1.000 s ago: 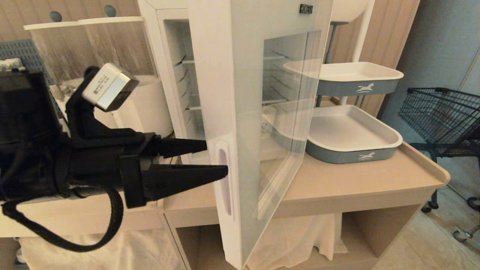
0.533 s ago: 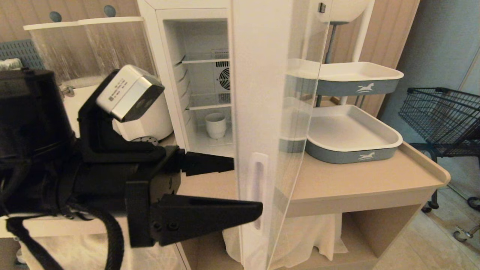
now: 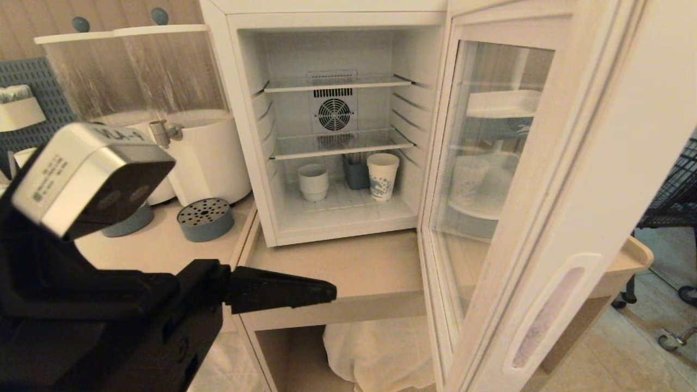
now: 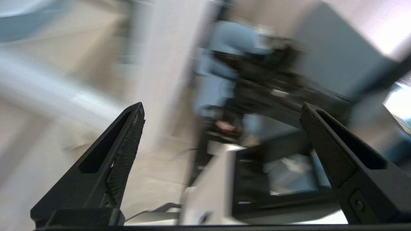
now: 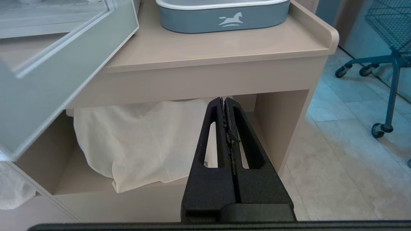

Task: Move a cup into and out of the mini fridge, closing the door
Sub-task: Open the freezer door

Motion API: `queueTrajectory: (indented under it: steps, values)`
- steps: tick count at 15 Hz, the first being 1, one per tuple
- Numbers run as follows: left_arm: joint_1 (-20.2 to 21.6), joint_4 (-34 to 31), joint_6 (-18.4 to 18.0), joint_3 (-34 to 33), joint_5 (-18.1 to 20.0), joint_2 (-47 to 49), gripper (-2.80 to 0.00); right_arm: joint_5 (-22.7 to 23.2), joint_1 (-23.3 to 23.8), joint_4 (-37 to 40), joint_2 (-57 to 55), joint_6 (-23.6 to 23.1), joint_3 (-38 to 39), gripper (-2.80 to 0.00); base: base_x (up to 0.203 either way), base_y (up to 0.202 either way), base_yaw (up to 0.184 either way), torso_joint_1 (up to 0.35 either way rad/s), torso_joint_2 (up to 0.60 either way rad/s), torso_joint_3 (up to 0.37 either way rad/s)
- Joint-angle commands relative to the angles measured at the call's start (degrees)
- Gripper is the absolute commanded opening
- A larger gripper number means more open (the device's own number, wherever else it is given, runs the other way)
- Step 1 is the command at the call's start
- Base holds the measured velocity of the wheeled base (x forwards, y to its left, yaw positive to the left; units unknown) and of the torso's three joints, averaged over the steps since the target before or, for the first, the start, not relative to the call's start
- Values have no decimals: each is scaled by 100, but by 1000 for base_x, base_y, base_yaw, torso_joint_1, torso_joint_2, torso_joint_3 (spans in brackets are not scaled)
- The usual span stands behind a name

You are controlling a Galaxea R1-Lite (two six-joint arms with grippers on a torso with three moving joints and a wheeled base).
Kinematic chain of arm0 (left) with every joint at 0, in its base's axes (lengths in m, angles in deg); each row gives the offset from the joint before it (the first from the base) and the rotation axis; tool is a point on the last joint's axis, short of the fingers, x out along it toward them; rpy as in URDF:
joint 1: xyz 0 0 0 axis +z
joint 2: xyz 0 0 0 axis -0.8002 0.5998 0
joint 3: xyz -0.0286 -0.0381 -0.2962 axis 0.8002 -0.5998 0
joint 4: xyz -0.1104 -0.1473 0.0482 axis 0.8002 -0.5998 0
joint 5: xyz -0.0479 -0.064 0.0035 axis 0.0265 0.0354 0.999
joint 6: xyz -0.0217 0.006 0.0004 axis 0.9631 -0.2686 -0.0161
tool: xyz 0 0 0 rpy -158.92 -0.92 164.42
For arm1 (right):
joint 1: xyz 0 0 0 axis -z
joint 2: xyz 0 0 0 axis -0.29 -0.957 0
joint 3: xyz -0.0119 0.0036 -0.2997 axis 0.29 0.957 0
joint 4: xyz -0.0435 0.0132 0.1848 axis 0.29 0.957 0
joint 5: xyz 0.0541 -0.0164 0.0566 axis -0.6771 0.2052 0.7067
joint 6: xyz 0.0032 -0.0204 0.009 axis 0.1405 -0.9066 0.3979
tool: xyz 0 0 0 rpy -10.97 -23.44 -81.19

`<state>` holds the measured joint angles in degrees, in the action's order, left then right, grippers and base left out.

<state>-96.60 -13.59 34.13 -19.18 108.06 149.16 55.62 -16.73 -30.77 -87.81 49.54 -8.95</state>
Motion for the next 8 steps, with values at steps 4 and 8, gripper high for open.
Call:
queueTrajectory:
  steps: [4, 8]
  values:
    - [912, -139, -421, -171, -2262, -55, 0, 7, 4, 0, -8, -1, 2, -280, 0, 0, 0, 0, 0, 0]
    - [1890, -104, -720, -194, -4747, 162, 0, 7, 4, 0, 1, -1, 2, -280, 0, 0, 0, 0, 0, 0]
